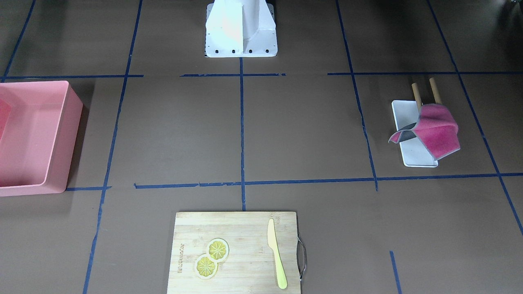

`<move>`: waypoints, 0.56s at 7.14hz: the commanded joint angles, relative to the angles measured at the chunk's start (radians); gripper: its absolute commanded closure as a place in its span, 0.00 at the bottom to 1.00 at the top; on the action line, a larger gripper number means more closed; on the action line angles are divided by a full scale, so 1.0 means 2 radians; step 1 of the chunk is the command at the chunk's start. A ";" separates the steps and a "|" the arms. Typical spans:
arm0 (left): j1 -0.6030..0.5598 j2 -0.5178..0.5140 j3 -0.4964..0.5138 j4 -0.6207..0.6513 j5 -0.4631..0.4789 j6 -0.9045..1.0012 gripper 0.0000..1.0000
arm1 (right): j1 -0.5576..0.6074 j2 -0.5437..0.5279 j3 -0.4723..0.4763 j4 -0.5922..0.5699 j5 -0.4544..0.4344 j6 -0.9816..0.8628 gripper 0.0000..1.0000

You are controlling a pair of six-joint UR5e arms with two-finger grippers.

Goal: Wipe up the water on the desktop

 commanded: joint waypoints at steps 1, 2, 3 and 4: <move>0.004 -0.001 -0.003 -0.011 0.009 0.001 0.00 | 0.000 0.001 0.002 0.000 0.004 0.000 0.00; 0.005 0.006 0.000 -0.014 0.004 0.001 0.00 | 0.000 0.000 -0.001 0.000 0.020 -0.001 0.00; 0.005 0.024 -0.005 -0.016 -0.005 0.001 0.00 | 0.000 -0.001 -0.003 0.000 0.032 -0.002 0.00; 0.005 0.031 -0.017 -0.018 -0.018 0.001 0.00 | 0.000 -0.001 0.002 0.000 0.031 -0.001 0.00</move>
